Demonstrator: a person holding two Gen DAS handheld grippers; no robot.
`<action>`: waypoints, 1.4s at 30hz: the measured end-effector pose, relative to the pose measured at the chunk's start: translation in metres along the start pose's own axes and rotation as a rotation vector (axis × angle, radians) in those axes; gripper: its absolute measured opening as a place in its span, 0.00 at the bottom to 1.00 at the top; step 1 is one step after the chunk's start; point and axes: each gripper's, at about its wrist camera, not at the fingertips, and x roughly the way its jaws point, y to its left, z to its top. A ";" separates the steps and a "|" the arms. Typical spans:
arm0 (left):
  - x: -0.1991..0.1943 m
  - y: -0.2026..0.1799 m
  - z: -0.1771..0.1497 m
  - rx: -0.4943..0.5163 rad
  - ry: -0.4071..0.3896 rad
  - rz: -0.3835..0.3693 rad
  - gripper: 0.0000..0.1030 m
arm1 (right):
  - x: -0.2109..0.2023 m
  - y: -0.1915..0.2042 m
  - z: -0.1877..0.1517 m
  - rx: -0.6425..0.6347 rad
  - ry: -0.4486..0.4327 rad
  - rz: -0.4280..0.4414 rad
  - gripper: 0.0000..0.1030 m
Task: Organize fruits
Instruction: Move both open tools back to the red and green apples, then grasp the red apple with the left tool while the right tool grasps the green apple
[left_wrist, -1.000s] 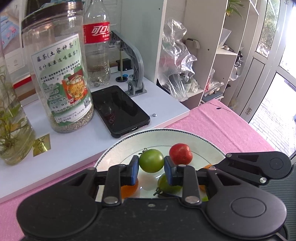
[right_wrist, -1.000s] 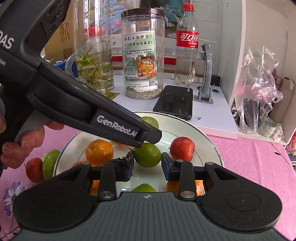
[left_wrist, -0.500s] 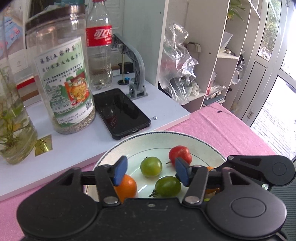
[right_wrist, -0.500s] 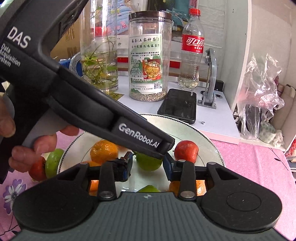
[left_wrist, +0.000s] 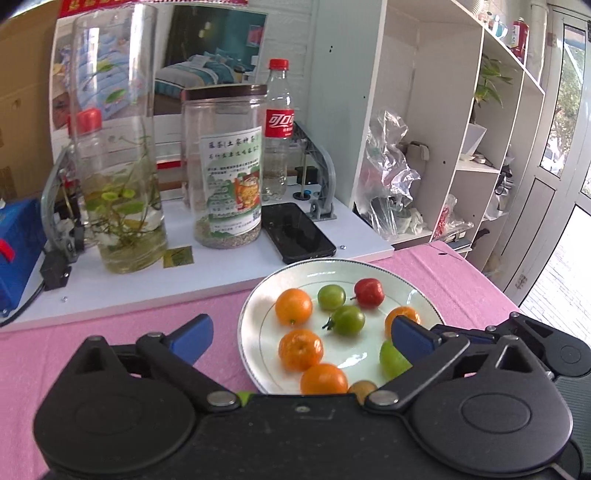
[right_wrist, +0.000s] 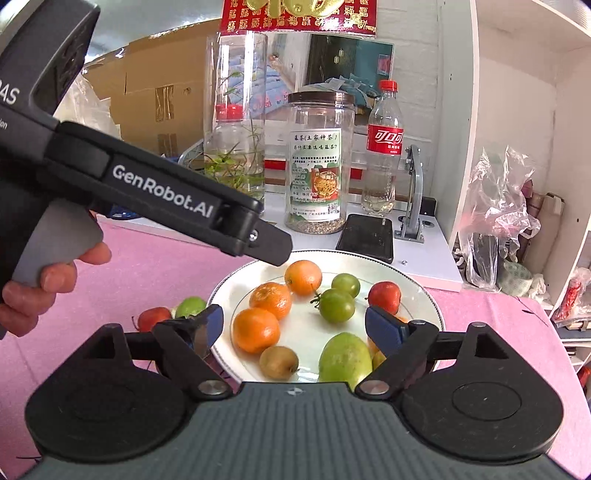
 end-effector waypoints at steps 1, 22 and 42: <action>-0.005 0.001 -0.006 -0.006 0.003 0.007 1.00 | -0.003 0.002 -0.003 0.004 0.004 0.003 1.00; -0.044 0.044 -0.084 -0.137 0.050 0.139 1.00 | -0.024 0.038 -0.040 0.067 0.081 0.052 1.00; -0.009 0.049 -0.076 -0.035 0.103 0.037 1.00 | -0.009 0.041 -0.038 0.143 0.113 0.086 1.00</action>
